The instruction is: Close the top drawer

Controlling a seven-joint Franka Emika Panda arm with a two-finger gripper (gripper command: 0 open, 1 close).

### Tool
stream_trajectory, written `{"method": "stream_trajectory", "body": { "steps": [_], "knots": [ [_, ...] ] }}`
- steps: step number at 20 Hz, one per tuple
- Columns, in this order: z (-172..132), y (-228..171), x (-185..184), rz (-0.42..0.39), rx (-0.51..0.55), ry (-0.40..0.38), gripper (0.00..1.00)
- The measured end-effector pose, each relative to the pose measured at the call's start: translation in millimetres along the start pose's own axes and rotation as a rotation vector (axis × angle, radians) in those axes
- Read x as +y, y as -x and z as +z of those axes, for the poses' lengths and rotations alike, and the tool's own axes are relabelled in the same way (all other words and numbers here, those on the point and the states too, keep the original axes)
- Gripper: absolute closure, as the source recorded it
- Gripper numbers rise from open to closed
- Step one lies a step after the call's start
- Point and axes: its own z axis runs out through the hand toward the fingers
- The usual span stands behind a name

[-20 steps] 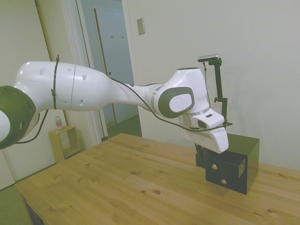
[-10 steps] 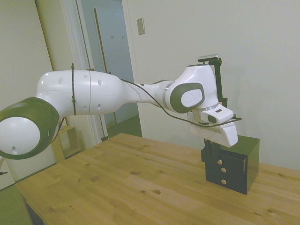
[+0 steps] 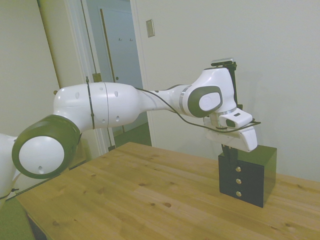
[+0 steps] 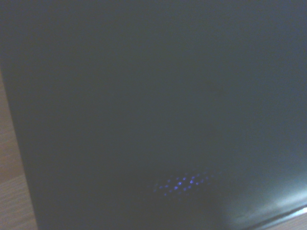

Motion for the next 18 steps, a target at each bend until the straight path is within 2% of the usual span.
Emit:
{"method": "stream_trajectory", "body": {
  "steps": [10,18],
  "knots": [
    [-3.8,12.3,6.6,-0.003,-0.018,-0.007,1.00],
    [-62.0,75.3,34.9,-0.037,-0.064,-0.057,1.00]
  ]
}}
